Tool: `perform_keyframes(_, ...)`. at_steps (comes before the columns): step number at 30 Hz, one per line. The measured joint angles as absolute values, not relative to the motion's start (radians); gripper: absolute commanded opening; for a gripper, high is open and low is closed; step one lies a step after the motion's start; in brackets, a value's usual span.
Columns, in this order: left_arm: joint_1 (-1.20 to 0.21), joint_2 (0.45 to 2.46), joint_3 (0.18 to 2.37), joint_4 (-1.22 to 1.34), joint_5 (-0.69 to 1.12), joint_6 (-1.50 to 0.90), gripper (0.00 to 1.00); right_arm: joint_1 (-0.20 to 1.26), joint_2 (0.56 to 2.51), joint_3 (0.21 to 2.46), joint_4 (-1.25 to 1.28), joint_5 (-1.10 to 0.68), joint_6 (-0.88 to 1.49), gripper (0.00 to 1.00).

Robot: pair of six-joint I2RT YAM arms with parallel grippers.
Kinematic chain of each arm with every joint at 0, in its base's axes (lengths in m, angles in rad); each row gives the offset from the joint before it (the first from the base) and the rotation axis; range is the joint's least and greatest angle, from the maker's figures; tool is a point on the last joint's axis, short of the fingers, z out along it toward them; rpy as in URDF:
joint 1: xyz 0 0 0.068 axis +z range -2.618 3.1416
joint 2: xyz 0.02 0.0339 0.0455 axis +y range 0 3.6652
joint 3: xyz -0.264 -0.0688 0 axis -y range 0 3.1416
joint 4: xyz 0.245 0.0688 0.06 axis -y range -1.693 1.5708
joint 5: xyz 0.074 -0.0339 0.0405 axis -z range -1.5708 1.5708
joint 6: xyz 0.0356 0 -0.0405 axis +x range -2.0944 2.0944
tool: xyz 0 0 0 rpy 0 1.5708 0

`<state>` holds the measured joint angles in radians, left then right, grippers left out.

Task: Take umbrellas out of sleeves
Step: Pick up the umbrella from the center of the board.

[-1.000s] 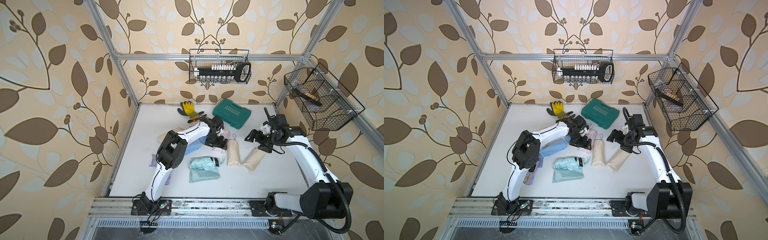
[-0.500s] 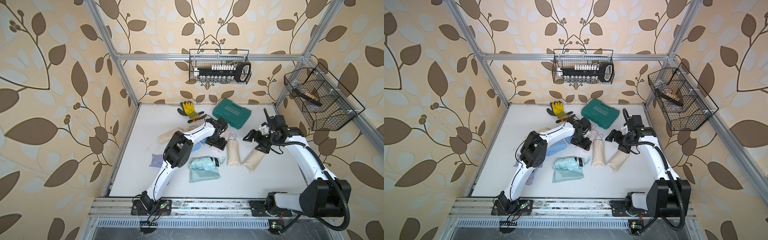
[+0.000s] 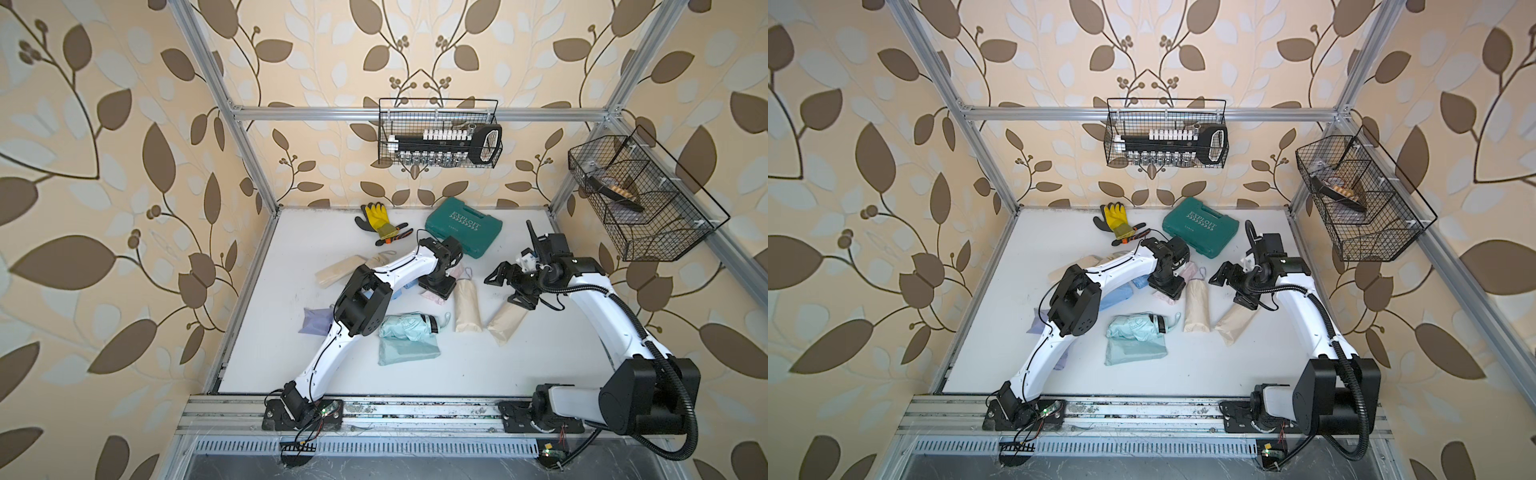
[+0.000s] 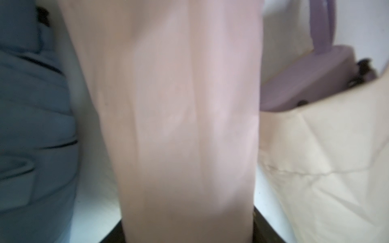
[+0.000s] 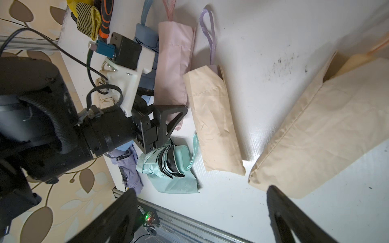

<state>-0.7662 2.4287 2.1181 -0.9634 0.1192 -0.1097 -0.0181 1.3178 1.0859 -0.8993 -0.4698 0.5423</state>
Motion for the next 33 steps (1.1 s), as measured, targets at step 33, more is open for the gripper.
perform_keyframes(33,-0.705,1.872,1.398,-0.677,0.203,-0.015,0.06,-0.018,1.444,1.134,-0.782,-0.686,0.617,0.78)
